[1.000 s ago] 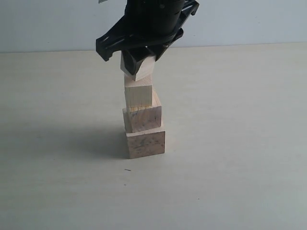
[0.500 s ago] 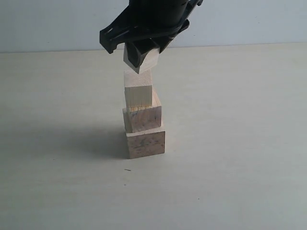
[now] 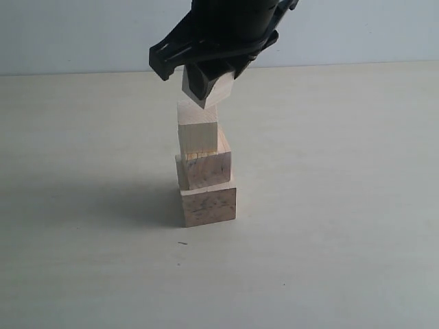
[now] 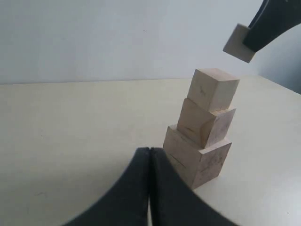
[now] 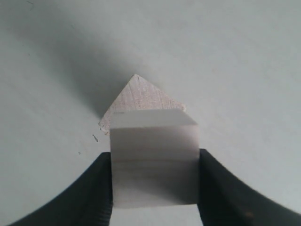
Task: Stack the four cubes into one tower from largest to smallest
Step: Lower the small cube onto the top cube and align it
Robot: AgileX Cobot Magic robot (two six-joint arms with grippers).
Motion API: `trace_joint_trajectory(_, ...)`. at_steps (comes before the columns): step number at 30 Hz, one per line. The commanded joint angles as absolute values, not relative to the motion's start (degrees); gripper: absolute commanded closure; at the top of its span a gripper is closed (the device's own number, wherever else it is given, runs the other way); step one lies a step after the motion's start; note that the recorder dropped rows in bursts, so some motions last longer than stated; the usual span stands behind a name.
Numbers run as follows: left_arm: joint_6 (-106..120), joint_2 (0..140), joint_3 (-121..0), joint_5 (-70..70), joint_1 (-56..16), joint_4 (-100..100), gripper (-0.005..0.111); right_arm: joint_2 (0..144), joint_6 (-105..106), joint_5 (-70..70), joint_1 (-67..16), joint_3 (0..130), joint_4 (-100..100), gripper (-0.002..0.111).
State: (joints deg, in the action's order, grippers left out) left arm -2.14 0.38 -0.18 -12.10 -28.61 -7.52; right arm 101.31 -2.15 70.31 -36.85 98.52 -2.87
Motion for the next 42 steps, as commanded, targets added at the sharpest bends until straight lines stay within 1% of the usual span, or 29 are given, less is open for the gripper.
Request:
trace_joint_trajectory(1,-2.02,0.00,0.00,-11.93,-28.46,-7.63,0.107,101.71,-2.24,69.96,-36.99,98.36,-3.07,0.106)
trace_joint_trajectory(11,-2.02,0.00,0.00,-11.93,-28.46,-7.63,0.107,104.69,-2.13,69.96,-37.30,102.06,-1.25,0.106)
trace_joint_trajectory(36,-2.02,0.00,0.00,-11.93,-28.46,-7.63,0.107,104.83,-2.13,69.96,-37.30,102.06,-1.61,0.106)
trace_joint_trajectory(38,-2.02,0.00,0.00,-11.93,-28.46,-7.63,0.107,104.88,-2.13,69.96,-37.30,102.06,-1.61,0.104)
trace_joint_trajectory(39,-2.02,0.00,0.00,-11.93,-28.46,-7.63,0.107,105.11,-2.13,69.96,-37.30,102.06,-1.61,0.101)
trace_joint_trajectory(42,-2.02,0.00,0.00,-11.93,-28.46,-7.63,0.107,105.98,-2.13,69.96,-37.30,102.06,-1.61,0.095)
